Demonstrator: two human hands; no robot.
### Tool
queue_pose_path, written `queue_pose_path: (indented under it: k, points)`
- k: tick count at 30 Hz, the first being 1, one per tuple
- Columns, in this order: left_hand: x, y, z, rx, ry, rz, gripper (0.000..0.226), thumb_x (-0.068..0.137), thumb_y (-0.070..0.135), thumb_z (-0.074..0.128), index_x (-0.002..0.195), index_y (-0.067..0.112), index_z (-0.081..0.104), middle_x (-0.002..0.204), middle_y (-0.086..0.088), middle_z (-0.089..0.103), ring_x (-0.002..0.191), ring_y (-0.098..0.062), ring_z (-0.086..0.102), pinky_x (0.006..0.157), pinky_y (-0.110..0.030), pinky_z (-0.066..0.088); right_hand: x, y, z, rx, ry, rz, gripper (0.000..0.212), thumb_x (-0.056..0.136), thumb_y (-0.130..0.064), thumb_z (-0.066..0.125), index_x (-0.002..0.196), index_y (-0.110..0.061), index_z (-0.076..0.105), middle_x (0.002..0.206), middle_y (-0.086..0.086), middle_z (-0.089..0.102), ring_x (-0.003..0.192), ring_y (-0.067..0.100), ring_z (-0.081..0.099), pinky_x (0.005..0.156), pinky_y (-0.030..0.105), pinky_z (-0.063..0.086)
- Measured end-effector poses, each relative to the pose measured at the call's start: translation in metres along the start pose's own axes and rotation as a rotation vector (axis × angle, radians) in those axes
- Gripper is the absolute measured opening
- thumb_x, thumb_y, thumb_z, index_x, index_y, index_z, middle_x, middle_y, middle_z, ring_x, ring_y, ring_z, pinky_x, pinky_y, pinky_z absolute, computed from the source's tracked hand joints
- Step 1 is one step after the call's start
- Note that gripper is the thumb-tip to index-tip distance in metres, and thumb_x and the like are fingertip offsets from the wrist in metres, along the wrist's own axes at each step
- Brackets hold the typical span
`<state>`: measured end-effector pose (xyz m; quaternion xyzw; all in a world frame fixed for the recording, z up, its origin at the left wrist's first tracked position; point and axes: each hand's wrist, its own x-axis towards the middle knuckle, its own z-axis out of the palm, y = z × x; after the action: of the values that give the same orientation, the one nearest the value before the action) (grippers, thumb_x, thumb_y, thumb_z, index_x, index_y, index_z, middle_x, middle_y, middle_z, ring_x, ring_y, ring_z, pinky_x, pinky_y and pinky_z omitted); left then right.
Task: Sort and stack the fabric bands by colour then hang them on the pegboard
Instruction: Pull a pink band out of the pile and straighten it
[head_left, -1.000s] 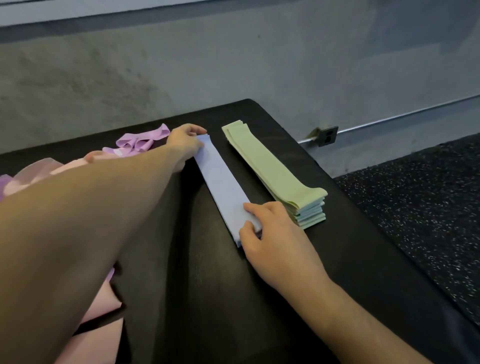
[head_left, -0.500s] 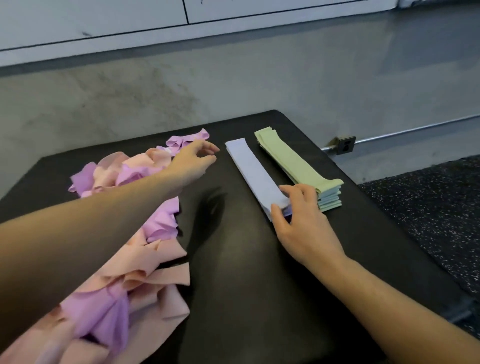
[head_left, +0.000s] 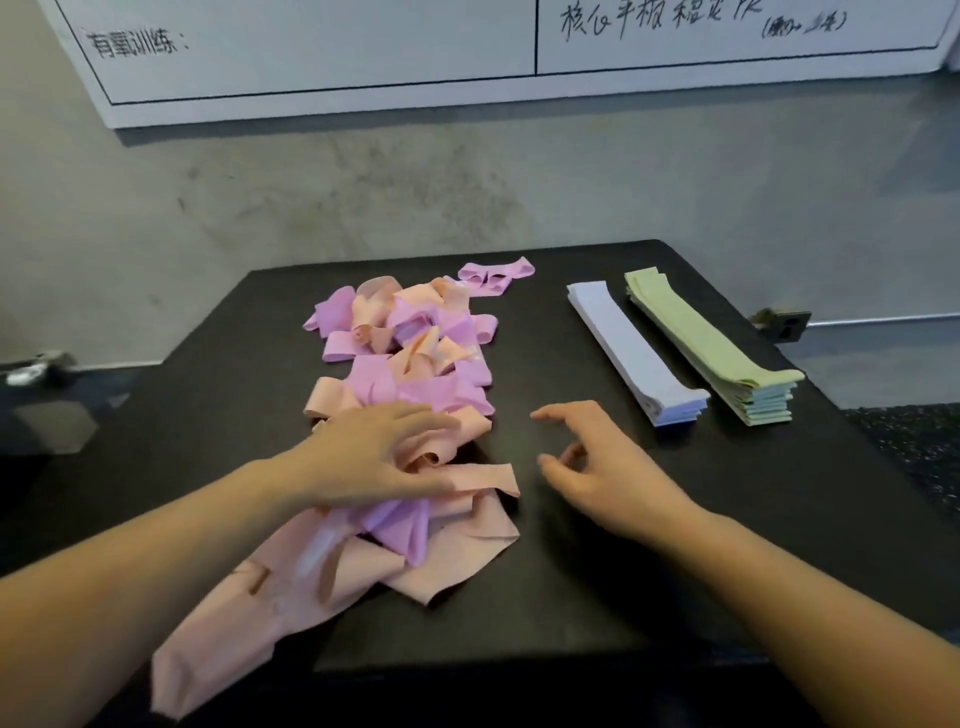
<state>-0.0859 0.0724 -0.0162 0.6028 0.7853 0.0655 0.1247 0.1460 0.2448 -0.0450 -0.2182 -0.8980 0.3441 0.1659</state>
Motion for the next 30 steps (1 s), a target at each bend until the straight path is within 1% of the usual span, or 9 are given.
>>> queue_pose_path:
  k: [6, 8, 11, 14, 17, 20, 23, 25, 30]
  points:
    - [-0.019, -0.020, 0.024, -0.170, 0.197, -0.023, 0.060, 0.086, 0.072, 0.055, 0.139, 0.044, 0.055, 0.133, 0.024, 0.059, 0.120, -0.002, 0.054, 0.101, -0.030, 0.045, 0.013, -0.028, 0.033, -0.027, -0.172, -0.155, 0.055, 0.092, -0.047, 0.067, 0.142, -0.037, 0.047, 0.138, -0.021, 0.046, 0.125, -0.003, 0.047, 0.107, 0.023, 0.041]
    - [-0.019, -0.027, 0.036, -0.255, 0.270, -0.028, 0.047, 0.091, 0.066, 0.058, 0.132, 0.043, 0.062, 0.125, 0.022, 0.065, 0.115, -0.004, 0.059, 0.097, -0.031, 0.048, 0.017, -0.034, 0.041, -0.068, -0.182, -0.191, 0.045, 0.094, -0.046, 0.063, 0.138, -0.039, 0.054, 0.131, -0.022, 0.054, 0.120, -0.002, 0.051, 0.104, 0.024, 0.042]
    - [-0.021, -0.032, 0.052, -0.271, 0.354, -0.008, 0.045, 0.092, 0.069, 0.052, 0.129, 0.046, 0.065, 0.121, 0.024, 0.065, 0.113, -0.003, 0.058, 0.096, -0.037, 0.049, 0.019, -0.032, 0.047, -0.063, -0.139, -0.170, 0.022, 0.094, -0.029, 0.064, 0.110, -0.042, 0.073, 0.102, -0.021, 0.067, 0.098, 0.001, 0.060, 0.090, 0.025, 0.048]
    - [-0.022, -0.032, 0.053, -0.307, 0.395, -0.008, 0.048, 0.093, 0.070, 0.049, 0.130, 0.045, 0.064, 0.120, 0.025, 0.065, 0.113, -0.001, 0.058, 0.097, -0.040, 0.048, 0.016, -0.028, 0.041, 0.096, -0.060, -0.079, 0.029, 0.091, -0.018, 0.069, 0.087, -0.046, 0.072, 0.091, -0.019, 0.072, 0.092, 0.001, 0.065, 0.087, 0.027, 0.052]
    - [-0.022, -0.031, 0.053, -0.287, 0.385, 0.006, 0.048, 0.096, 0.072, 0.043, 0.132, 0.046, 0.063, 0.118, 0.026, 0.064, 0.112, -0.003, 0.058, 0.094, -0.041, 0.049, 0.010, -0.026, 0.031, 0.269, 0.009, -0.007, 0.018, 0.095, -0.023, 0.067, 0.090, -0.037, 0.077, 0.090, -0.018, 0.075, 0.089, 0.003, 0.069, 0.087, 0.029, 0.055]
    - [-0.022, -0.030, 0.053, -0.264, 0.363, -0.011, 0.048, 0.096, 0.074, 0.038, 0.130, 0.049, 0.063, 0.125, 0.026, 0.063, 0.118, -0.003, 0.056, 0.099, -0.042, 0.046, 0.006, -0.022, 0.023, 0.406, 0.138, 0.109, 0.017, 0.099, -0.032, 0.061, 0.094, -0.025, 0.075, 0.088, -0.007, 0.073, 0.087, 0.009, 0.069, 0.087, 0.043, 0.058]
    - [-0.023, -0.028, 0.050, -0.159, 0.278, -0.047, 0.062, 0.086, 0.087, 0.031, 0.130, 0.054, 0.060, 0.138, 0.027, 0.056, 0.136, -0.005, 0.043, 0.113, -0.044, 0.035, 0.003, -0.028, 0.013, 0.736, 0.226, 0.274, 0.020, 0.105, -0.029, 0.050, 0.107, -0.017, 0.066, 0.096, 0.000, 0.074, 0.100, 0.018, 0.072, 0.083, 0.042, 0.062]
    - [-0.021, -0.025, 0.044, -0.059, 0.198, -0.065, 0.069, 0.079, 0.090, 0.036, 0.134, 0.053, 0.055, 0.147, 0.026, 0.048, 0.144, -0.006, 0.034, 0.118, -0.043, 0.029, 0.001, -0.036, 0.003, 0.856, 0.247, 0.350, 0.020, 0.108, -0.029, 0.042, 0.113, -0.023, 0.060, 0.107, 0.001, 0.070, 0.104, 0.021, 0.070, 0.081, 0.040, 0.061]
    - [-0.019, 0.000, 0.021, -0.014, 0.101, -0.105, 0.051, 0.086, 0.070, 0.053, 0.133, 0.050, 0.053, 0.150, 0.016, 0.042, 0.139, -0.011, 0.036, 0.115, -0.047, 0.032, -0.008, -0.050, -0.018, 0.867, 0.201, 0.320, 0.017, 0.105, -0.029, 0.040, 0.114, -0.033, 0.055, 0.121, 0.005, 0.061, 0.114, 0.022, 0.062, 0.094, 0.048, 0.056]
